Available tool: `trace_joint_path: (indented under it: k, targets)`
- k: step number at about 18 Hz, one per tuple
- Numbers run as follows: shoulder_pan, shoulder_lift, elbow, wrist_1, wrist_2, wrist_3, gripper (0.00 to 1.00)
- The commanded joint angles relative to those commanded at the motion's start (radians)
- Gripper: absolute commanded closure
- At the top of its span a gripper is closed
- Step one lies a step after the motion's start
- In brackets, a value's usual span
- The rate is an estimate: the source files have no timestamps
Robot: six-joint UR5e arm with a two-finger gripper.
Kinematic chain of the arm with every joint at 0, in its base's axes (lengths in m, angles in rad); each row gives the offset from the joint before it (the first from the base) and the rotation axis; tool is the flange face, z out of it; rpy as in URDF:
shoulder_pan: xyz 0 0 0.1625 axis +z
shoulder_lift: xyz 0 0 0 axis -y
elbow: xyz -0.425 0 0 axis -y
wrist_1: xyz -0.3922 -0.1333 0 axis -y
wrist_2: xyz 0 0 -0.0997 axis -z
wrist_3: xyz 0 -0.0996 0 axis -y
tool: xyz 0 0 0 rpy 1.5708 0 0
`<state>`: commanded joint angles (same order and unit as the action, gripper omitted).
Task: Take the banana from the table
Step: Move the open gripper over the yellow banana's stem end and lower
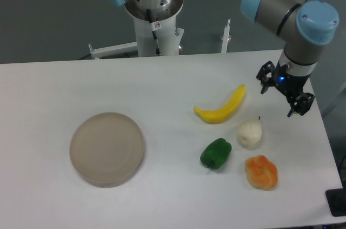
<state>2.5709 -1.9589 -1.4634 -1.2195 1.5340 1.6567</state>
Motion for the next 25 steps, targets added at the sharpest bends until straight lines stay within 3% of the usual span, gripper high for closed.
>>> trace_joint_path:
  k: [7, 12, 19, 21, 23, 25]
  targets:
    - [0.005, 0.003, -0.032, 0.005, 0.003, -0.005, 0.0]
    - [-0.008, 0.018, -0.083, 0.003, -0.005, -0.109, 0.0]
    - [-0.014, 0.167, -0.348, 0.043, -0.003, -0.124, 0.0]
    - [-0.005, 0.175, -0.429, 0.104, -0.002, -0.118, 0.0]
    - [0.011, 0.167, -0.513, 0.231, -0.002, -0.121, 0.0]
    - [0.009, 0.155, -0.534, 0.271, 0.005, -0.123, 0.0]
